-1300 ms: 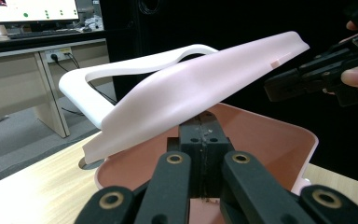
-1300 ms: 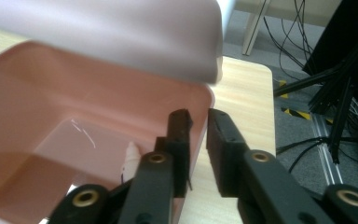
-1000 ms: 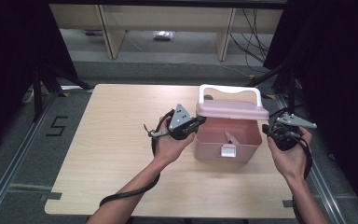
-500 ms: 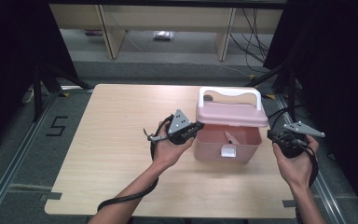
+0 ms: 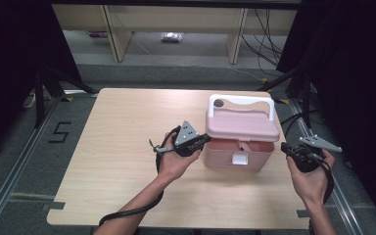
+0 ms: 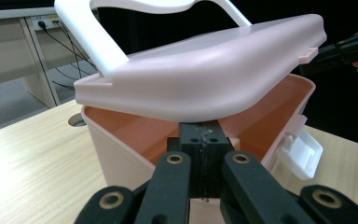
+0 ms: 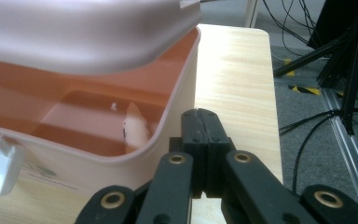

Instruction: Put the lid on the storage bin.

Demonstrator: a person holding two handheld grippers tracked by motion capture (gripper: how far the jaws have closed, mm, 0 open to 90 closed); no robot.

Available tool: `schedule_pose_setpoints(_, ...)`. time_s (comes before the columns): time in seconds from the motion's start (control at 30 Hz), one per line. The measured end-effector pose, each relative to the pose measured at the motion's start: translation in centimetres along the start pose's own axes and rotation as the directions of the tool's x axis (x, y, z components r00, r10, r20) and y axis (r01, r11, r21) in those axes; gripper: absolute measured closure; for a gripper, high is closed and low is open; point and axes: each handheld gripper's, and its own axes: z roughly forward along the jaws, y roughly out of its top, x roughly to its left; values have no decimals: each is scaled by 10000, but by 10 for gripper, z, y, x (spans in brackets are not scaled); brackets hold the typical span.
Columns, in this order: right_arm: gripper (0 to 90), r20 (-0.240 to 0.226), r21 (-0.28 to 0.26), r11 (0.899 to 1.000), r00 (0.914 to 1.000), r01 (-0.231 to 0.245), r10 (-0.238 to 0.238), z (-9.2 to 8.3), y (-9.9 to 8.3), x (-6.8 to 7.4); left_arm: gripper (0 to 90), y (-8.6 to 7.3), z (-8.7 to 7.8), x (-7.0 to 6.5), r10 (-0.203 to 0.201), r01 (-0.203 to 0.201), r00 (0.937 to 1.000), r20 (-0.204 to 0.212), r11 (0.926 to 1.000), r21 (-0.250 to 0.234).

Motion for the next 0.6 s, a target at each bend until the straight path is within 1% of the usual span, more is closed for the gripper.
schedule_pose_setpoints(0.07, 900, 0, -36, 9999, 9999, 118, -118, 0, -1, -1, 900, -2, 0, 1, -2, 2, 10000, 0, 10000, 61)
schedule_pose_setpoints(0.1, 900, -75, 24, 9993, 9993, -375, 375, 0, -2, 2, 900, -3, 0, 1, 2, -2, 10000, 0, 10000, 99)
schedule_pose_setpoints(0.13, 900, -19, -31, 10000, 10000, -41, 41, 0, -2, -1, 900, -3, 0, 1, -8, 8, 10000, -1, 9999, 107)
schedule_pose_setpoints(0.2, 900, 8, -6, 10000, 10000, 61, -61, 0, -2, -2, 900, -5, 0, 1, 6, -6, 10000, 8, 9998, 186)
schedule_pose_setpoints(0.23, 900, -8, -143, 9999, 10000, 94, -94, 1, -3, -2, 900, -6, 0, 1, 24, -24, 10000, 15, 9998, 217)
schedule_pose_setpoints(0.33, 900, -5, -111, 9999, 10000, 68, -69, 1, -3, -2, 900, -7, 0, 0, -29, 29, 10000, 11, 9997, 256)
schedule_pose_setpoints(0.43, 900, -24, -107, 9999, 10000, 66, -66, 0, -3, -2, 900, -8, 0, 0, -1, 0, 10000, 15, 9995, 327)
schedule_pose_setpoints(0.53, 900, 70, -15, 10000, 10000, 65, -65, 0, -3, -3, 900, -8, 0, 0, 23, -24, 10000, 27, 9993, 366)
schedule_pose_setpoints(0.57, 900, 42, 36, 9994, 9994, -351, 351, 0, -4, 0, 900, -9, 0, 0, 8, -9, 10000, 22, 9993, 370)
schedule_pose_setpoints(0.6, 900, -71, -6, 9999, 9999, -123, 123, 0, -4, -2, 900, -10, 0, 0, -28, 26, 10000, 80, 9996, 293)
